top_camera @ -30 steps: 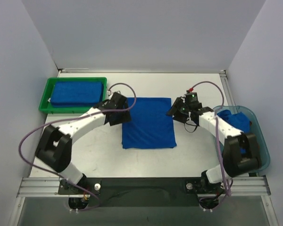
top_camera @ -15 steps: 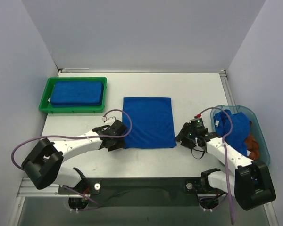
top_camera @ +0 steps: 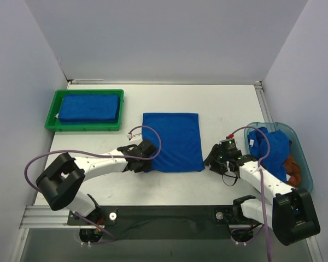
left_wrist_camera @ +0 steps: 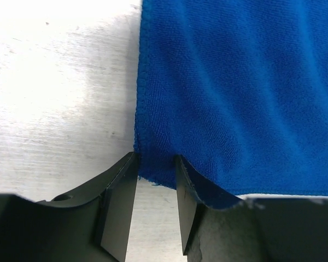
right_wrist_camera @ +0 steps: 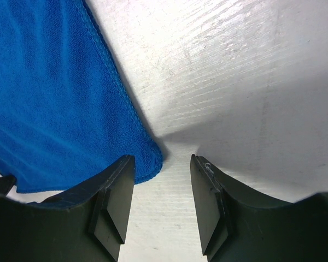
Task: Fold and stack the towels
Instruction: Fold the towel
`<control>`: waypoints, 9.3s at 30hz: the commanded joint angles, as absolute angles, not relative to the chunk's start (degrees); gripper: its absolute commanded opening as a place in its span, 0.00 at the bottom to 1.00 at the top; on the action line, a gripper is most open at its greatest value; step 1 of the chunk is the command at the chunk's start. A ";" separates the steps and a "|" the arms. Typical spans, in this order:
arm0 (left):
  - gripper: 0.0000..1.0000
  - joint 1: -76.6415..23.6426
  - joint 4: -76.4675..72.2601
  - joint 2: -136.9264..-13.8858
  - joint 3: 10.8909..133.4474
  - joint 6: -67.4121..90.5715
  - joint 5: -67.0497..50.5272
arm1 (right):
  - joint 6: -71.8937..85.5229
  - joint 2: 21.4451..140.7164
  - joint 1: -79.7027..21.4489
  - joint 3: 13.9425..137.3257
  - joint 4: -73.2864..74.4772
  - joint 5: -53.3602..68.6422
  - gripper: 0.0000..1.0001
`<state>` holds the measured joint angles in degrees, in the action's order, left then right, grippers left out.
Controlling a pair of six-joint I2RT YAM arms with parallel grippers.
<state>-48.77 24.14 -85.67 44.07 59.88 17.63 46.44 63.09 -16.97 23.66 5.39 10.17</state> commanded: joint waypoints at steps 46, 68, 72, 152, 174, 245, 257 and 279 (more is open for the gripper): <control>0.13 -53.70 38.85 -86.49 51.85 63.46 20.21 | 48.69 63.89 -17.58 23.47 7.03 9.75 0.39; 0.12 -53.70 38.85 -85.96 53.26 62.23 20.13 | 52.82 67.24 -20.65 23.11 5.36 11.78 0.10; 0.10 -53.53 39.11 -85.69 54.14 61.26 20.65 | 52.38 66.01 -20.57 24.34 6.32 11.51 0.00; 0.03 -13.97 26.02 -109.08 110.06 28.30 -5.80 | 27.07 96.07 -9.05 83.16 -2.99 14.15 0.00; 0.03 -18.98 26.54 -78.58 60.39 35.77 -10.02 | 36.74 66.80 -13.79 44.57 4.30 18.81 0.00; 0.04 -39.02 30.75 -76.82 44.55 45.79 -0.62 | 39.38 67.33 -15.56 33.37 15.71 16.26 0.00; 0.04 -41.39 43.24 -64.18 53.18 49.48 -1.49 | 39.72 51.16 -17.14 42.19 31.71 16.70 0.00; 0.06 -46.76 35.24 -69.52 33.49 54.76 -1.58 | 39.82 52.81 -17.58 21.36 29.80 18.28 0.00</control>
